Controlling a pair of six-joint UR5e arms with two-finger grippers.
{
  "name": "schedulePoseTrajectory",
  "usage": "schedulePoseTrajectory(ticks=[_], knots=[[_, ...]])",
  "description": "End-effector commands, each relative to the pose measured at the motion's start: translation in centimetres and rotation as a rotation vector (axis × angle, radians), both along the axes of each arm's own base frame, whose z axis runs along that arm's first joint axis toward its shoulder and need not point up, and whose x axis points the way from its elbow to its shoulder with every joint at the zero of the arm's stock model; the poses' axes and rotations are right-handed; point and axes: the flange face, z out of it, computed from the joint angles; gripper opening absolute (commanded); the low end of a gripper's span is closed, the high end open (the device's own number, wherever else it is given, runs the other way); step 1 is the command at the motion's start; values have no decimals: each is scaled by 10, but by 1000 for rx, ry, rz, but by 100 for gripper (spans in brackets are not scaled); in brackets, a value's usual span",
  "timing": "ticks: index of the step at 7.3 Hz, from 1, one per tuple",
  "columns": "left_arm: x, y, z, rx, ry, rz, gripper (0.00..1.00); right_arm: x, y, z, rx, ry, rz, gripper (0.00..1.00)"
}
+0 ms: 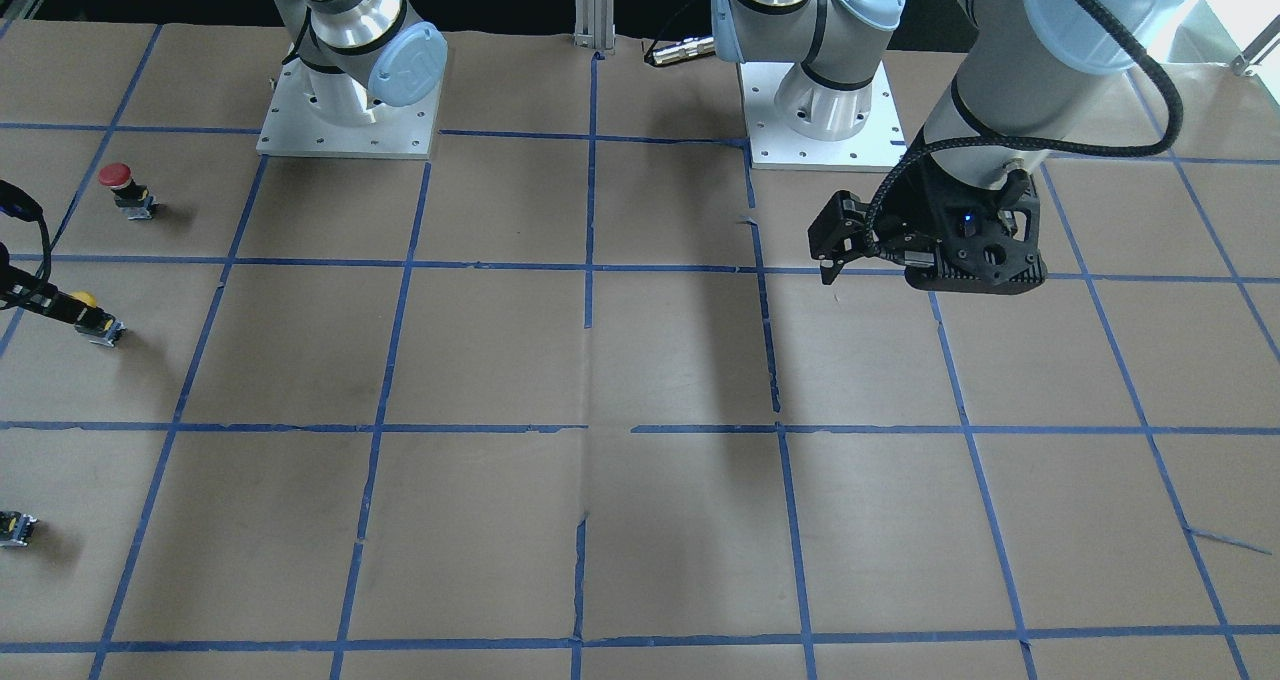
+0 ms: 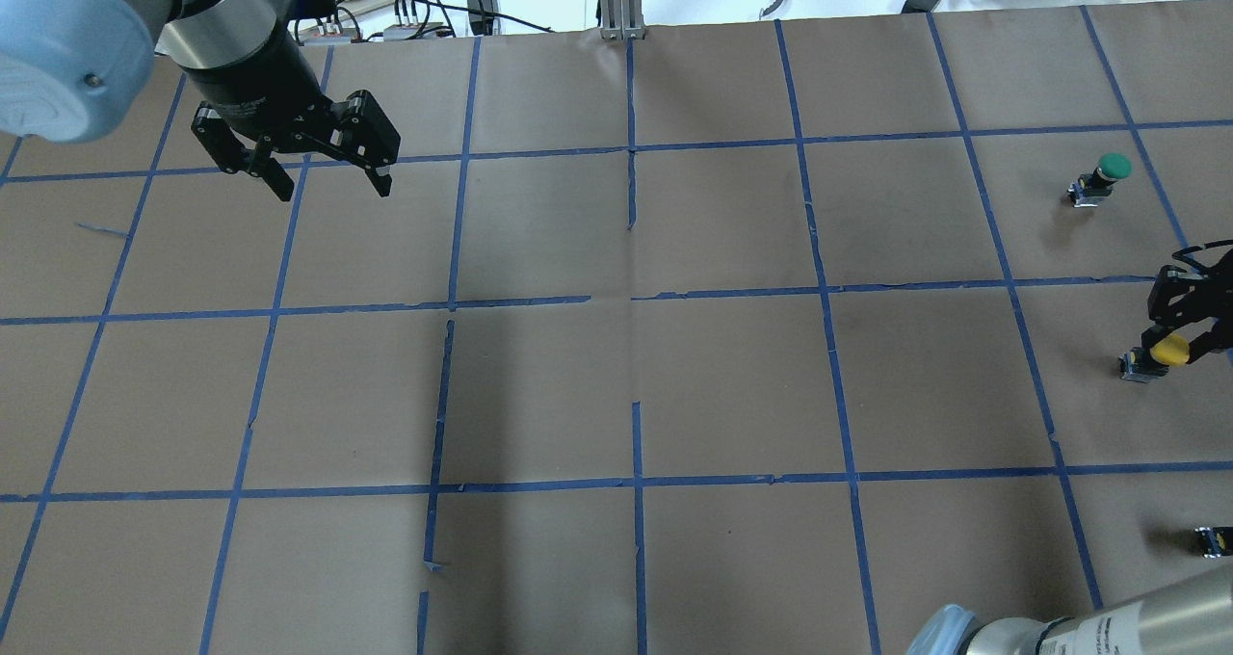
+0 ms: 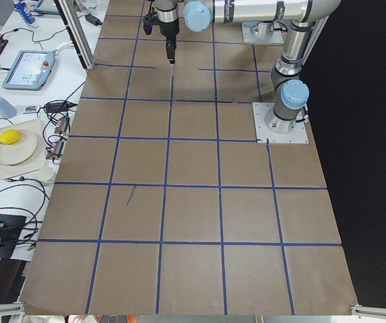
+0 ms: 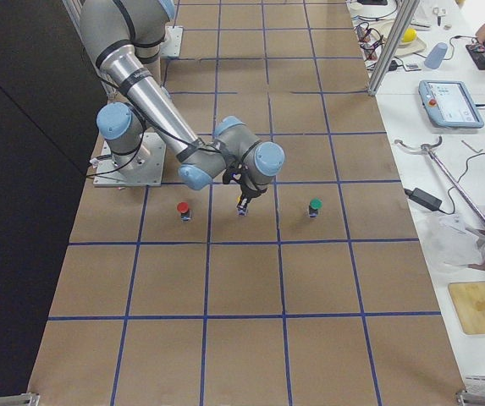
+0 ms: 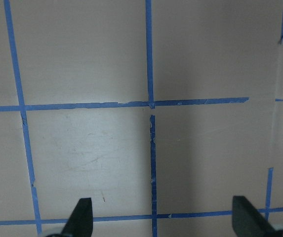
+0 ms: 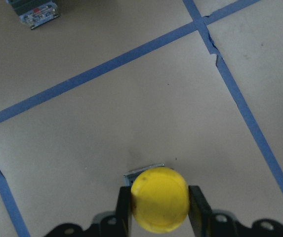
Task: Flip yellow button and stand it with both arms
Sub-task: 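Set the button upright on its base and open the right gripper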
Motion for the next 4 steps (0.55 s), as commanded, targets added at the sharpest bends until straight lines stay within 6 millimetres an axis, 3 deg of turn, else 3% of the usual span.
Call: schedulePoseTrajectory(ticks=[1, 3, 4], knots=[[1, 1, -5, 5, 4, 3, 100, -4, -1, 6, -7, 19, -7, 100], [-2, -1, 2, -9, 32, 9, 100, -11, -18, 36, -39, 77, -105, 100], [-1, 0, 3, -11, 32, 11, 100, 7, -22, 71, -78, 110, -136, 100]])
